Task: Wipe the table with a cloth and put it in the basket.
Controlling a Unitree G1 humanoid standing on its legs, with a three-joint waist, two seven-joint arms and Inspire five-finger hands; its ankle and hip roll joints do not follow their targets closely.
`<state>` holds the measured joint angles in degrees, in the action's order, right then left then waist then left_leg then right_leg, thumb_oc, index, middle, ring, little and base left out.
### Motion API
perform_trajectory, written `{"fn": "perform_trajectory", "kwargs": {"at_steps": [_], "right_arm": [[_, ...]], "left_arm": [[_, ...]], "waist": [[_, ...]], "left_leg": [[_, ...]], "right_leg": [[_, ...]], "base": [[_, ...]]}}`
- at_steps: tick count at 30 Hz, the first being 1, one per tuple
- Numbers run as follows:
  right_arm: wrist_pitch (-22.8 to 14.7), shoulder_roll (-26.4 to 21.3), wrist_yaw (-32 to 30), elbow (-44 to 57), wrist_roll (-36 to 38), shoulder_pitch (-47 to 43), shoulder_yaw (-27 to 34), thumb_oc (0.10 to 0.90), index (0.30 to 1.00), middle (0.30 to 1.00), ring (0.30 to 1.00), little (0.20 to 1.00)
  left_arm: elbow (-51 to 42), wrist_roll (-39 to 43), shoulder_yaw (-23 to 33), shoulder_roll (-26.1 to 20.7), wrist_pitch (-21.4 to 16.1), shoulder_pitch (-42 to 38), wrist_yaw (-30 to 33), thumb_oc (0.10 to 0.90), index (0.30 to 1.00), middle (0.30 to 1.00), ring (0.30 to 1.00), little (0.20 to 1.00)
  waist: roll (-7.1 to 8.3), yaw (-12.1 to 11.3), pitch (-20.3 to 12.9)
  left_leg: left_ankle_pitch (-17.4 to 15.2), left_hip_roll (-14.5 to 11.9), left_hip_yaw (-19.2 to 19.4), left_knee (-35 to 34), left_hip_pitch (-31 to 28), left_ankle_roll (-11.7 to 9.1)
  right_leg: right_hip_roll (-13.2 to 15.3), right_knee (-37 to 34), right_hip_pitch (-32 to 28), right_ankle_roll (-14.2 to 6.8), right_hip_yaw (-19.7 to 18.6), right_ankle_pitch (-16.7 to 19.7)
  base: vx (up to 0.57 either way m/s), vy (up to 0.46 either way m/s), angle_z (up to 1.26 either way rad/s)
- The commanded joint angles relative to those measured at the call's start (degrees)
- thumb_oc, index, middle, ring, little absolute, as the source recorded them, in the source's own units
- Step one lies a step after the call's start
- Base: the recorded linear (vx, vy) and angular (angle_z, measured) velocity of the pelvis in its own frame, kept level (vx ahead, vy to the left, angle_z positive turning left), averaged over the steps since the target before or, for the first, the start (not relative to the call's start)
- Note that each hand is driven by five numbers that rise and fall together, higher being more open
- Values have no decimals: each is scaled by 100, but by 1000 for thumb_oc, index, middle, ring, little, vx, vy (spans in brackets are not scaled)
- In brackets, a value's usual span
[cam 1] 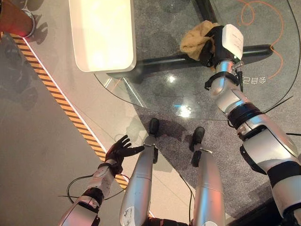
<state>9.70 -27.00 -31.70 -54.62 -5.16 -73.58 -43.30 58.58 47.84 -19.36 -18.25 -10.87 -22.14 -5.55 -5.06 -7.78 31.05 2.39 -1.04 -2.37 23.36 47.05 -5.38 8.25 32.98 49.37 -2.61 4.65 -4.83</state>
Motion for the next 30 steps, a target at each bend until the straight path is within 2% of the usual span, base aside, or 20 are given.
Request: {"fn": "perform_trajectory", "kwargs": {"at_steps": [1,2,3,4,5,16,30], "right_arm": [[-343,3,100,840,-409,-680,-251,100,300,300,300,200],[-362,29,158,867,-383,-672,-256,100,300,300,300,200],[-363,71,199,899,-374,-610,-258,100,300,300,300,200],[-368,99,234,927,-403,-597,-259,100,300,300,300,200],[-395,157,353,1016,-407,-622,-280,100,300,300,300,200],[-488,540,930,1911,-538,-312,-191,100,300,300,300,200],[-328,801,1348,2759,-869,42,-226,100,300,300,300,200]], "left_arm": [[73,-200,32,145,-239,118,62,800,900,900,900,900],[85,-191,33,150,-247,116,54,800,900,900,900,900],[87,-196,16,168,-248,157,64,800,900,900,900,900],[85,-209,18,176,-248,158,71,800,900,900,900,900],[55,-225,31,185,-252,127,97,800,900,900,900,900],[-64,-336,77,285,-269,213,167,800,900,900,900,900],[-166,-417,145,356,-233,264,259,800,900,900,900,900]], "waist": [[-267,-51,-126],[-267,-50,-126],[-258,-47,-126],[-259,-48,-126],[-274,-60,-126],[-276,-55,-126],[-277,-13,-126]], "left_leg": [[-264,517,204,64,-160,508],[-259,517,208,61,-161,507],[-461,531,196,132,-273,485],[-457,533,197,128,-273,484],[-245,522,208,35,-162,506],[-175,534,226,-25,-160,499],[-121,522,268,-51,-144,499]], "right_leg": [[-222,-153,-155,217,638,-26],[-224,-158,-155,218,636,-23],[-221,-53,-243,167,578,-225],[-220,-57,-243,166,578,-223],[-224,-179,-154,217,638,-18],[-250,-216,-126,219,627,21],[-273,-219,-77,213,584,46]], "base": [[-67,15,3],[79,-8,4],[77,-8,5],[3,3,5],[-71,15,7],[-6,2,1],[0,0,0]]}}
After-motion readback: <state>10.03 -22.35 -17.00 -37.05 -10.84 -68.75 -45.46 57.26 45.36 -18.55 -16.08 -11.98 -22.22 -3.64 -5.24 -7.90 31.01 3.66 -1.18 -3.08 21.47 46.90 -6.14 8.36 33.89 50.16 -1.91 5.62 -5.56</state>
